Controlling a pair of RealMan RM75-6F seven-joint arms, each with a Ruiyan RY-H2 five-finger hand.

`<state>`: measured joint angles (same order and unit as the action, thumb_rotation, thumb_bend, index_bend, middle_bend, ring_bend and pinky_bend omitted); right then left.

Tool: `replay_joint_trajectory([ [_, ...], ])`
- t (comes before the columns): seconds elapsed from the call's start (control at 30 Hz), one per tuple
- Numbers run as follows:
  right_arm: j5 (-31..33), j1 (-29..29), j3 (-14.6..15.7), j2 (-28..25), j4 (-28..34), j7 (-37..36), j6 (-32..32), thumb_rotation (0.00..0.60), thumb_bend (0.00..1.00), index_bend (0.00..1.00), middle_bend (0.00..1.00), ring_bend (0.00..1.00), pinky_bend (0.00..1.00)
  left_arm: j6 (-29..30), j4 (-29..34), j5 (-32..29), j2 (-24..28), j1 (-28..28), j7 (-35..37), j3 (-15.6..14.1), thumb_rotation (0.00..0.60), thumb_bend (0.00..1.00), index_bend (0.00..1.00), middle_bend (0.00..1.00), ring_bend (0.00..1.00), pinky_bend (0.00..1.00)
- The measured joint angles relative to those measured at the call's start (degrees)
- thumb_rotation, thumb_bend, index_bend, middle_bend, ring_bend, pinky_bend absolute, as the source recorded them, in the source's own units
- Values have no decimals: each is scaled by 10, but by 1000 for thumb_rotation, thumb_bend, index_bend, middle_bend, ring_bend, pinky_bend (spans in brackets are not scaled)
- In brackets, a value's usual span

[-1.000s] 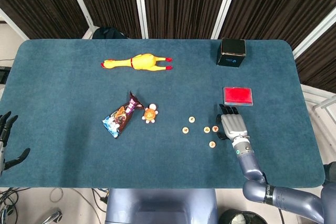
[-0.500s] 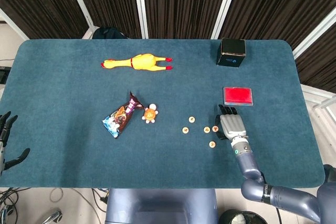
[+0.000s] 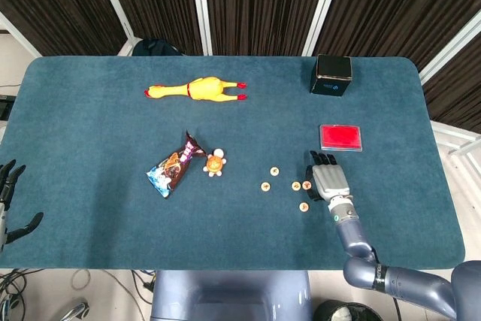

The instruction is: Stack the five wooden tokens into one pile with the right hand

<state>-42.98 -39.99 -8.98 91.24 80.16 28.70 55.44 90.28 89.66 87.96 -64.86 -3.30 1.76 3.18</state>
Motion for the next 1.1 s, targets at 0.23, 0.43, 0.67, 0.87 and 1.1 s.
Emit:
replay_joint_trajectory([
  [0.23, -1, 0, -1, 3, -1, 1, 3, 600, 387, 554, 42, 88, 0, -1, 1, -2, 0, 0, 1, 0, 600, 205, 102, 0, 0, 6],
  [0.43, -4, -1, -7, -3, 8, -1, 5, 600, 389, 556, 42, 88, 0, -1, 2, -2, 0, 0, 2, 1, 600, 206, 102, 0, 0, 5],
  [0.67, 4, -8, -16, -22, 36, 11, 6, 600, 389, 556, 42, 88, 0, -1, 3, -1, 0, 1, 1, 0, 600, 206, 102, 0, 0, 6],
  [0.87, 22, -19, -17, -33, 62, 32, 1, 600, 389, 556, 42, 88, 0, -1, 4, -2, 0, 1, -1, 0, 600, 206, 103, 0, 0, 6],
  [1.1, 51, -33, -16, -32, 67, 50, -4, 600, 388, 556, 42, 88, 0, -1, 4, -3, 1, 1, 1, 1, 600, 206, 104, 0, 0, 6],
])
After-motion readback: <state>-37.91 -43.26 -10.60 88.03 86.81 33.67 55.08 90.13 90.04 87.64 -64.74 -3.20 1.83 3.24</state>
